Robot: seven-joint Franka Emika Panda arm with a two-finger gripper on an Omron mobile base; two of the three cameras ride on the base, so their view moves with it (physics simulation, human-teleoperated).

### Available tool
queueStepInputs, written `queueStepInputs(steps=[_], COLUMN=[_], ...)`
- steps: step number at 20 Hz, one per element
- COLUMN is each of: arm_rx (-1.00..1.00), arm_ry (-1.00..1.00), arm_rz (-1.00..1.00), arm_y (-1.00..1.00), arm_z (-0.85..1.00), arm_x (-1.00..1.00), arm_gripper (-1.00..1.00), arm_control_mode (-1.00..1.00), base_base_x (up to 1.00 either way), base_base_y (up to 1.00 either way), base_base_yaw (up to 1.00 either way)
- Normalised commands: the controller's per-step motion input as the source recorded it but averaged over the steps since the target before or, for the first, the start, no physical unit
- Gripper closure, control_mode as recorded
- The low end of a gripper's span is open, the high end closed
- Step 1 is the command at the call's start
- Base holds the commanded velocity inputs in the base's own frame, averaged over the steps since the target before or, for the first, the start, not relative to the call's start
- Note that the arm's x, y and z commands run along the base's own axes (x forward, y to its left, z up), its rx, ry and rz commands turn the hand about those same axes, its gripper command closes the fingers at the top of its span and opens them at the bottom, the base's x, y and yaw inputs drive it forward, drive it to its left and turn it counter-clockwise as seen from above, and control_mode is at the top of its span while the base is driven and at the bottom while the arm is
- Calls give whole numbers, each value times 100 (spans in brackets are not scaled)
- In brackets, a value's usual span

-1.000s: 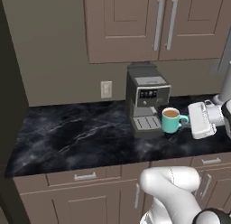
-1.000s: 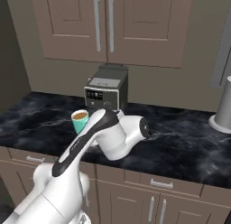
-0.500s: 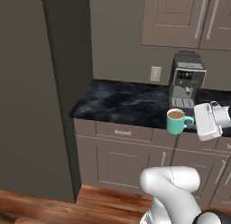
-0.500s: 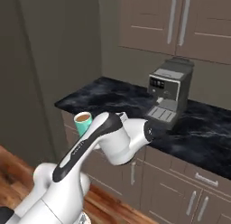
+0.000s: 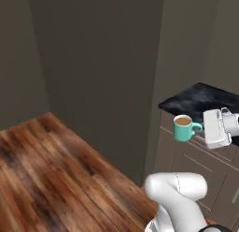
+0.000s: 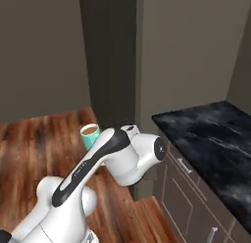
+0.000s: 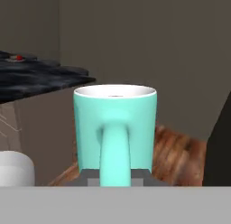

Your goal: Pick up the brewed coffee from the coffee machine and place it next to the breakfast plate on the dining counter.

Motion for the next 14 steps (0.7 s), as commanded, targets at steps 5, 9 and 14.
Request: queueStepInputs(steps=[5,9,14], arm_rx=[0,0,0], arm_ry=[0,0,0], arm_rz=[0,0,0], arm_y=[0,0,0], arm_z=[0,0,0], arm_x=[0,0,0], arm_gripper=[100,100,100], arm_control_mode=[100,100,100], base_base_x=[0,1,37], base_base_y=[15,16,2], base_base_yaw=[96,90,77])
